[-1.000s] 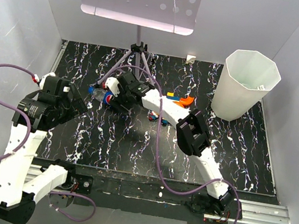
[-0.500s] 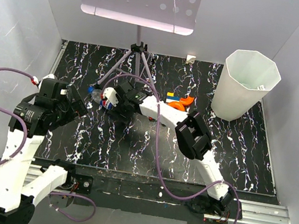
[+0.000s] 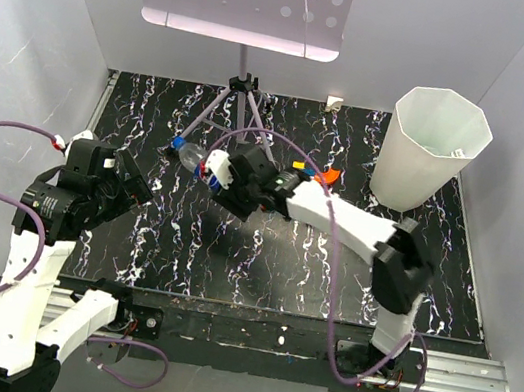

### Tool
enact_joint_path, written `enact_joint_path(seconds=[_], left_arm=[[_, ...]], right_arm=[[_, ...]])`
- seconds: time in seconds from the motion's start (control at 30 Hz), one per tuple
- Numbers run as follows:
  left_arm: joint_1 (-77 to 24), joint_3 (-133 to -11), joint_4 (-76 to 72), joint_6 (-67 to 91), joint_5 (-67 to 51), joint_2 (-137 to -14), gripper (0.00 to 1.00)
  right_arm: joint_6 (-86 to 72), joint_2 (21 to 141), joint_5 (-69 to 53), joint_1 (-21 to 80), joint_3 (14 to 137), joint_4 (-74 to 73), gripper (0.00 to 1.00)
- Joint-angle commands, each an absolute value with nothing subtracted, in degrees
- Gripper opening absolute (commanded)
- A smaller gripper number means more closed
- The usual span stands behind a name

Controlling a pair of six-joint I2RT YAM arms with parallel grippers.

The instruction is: Put the plastic bottles in the bin

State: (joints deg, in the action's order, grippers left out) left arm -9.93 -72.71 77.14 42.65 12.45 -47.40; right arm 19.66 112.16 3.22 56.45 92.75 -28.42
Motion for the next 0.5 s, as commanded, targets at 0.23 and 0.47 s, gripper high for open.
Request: enact_joint_path(seconds=[0.23,0.47], left_arm=[[-10.0,-74.0,77.3,43.2,13.0,-48.9,0.99],[-10.0,-74.6,74.4,42.5,12.0,-51.9,0.99]], right_arm=[[6.0,68.8,18.5,64.6,65.2,-30.4,0.46],[-4.8,47.3,30.7,60.7,60.8,-34.2,0.49]])
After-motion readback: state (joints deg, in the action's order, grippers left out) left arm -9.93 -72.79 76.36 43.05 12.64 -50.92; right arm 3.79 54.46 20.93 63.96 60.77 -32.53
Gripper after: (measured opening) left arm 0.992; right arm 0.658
